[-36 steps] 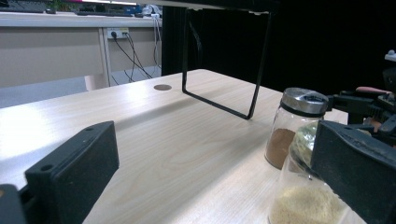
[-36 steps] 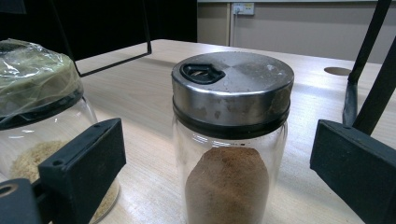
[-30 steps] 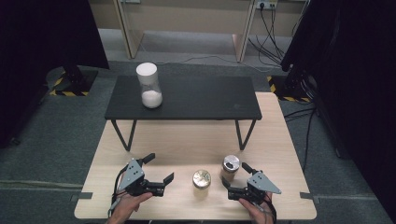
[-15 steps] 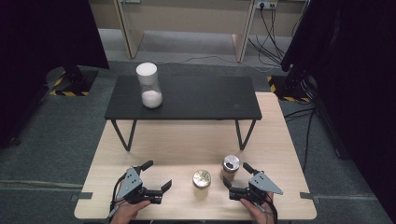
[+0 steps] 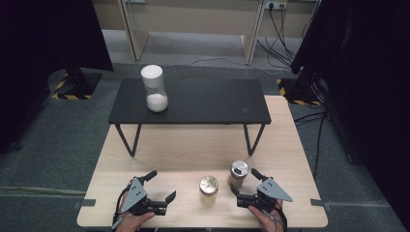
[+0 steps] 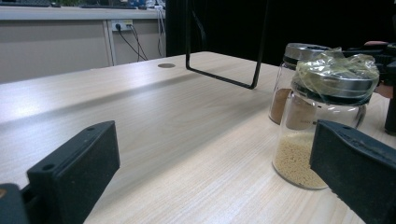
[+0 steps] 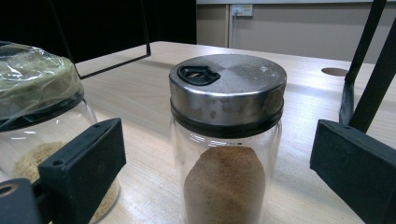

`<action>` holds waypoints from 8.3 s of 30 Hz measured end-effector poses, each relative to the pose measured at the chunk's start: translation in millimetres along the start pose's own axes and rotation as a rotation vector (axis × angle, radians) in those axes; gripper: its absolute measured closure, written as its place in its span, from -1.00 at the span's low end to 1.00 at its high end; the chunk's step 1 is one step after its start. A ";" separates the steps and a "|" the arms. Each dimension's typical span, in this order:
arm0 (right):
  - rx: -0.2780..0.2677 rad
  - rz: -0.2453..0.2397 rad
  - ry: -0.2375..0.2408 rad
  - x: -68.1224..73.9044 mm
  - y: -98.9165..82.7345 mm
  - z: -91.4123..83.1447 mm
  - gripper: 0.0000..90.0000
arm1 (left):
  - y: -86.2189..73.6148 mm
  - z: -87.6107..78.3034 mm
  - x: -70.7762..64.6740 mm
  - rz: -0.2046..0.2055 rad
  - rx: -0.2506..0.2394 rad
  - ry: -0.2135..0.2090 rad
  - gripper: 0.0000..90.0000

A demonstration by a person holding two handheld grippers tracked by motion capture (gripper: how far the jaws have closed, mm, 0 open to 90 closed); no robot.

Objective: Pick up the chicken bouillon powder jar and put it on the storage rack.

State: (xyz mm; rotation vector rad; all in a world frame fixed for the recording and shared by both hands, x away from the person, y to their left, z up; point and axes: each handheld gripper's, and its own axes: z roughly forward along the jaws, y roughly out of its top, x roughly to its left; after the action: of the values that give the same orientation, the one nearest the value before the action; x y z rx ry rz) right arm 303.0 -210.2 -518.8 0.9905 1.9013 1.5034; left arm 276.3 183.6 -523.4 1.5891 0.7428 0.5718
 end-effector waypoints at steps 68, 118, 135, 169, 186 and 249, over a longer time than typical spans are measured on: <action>-0.020 -0.015 0.116 45.2 -1.9 -21.8 -0.92 | -4.4 0.8 5.8 -0.024 -0.002 0.017 -0.99; 0.023 -0.048 0.169 63.3 -5.7 2.0 -0.90 | -5.4 2.3 5.2 -0.026 0.001 0.013 -0.99; 0.032 -0.058 0.171 67.0 -5.6 12.0 -0.88 | -5.5 2.5 4.9 -0.024 0.002 0.010 -0.99; 0.046 -0.096 0.197 78.0 -2.9 32.6 -0.71 | -5.6 2.7 4.3 -0.024 0.003 0.007 -0.99; 0.092 -0.107 0.199 80.8 0.3 43.2 -0.34 | -5.6 2.7 4.0 -0.026 0.003 0.004 -0.99; 0.068 -0.075 0.260 95.0 45.0 18.9 -0.32 | -6.3 3.3 4.1 -0.027 0.007 0.004 -0.99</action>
State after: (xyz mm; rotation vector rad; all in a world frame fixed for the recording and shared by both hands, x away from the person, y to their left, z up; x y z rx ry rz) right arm 270.7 -117.9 -476.0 0.7730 2.1566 1.5973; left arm 280.6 184.9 -530.4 1.5826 0.7691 0.5538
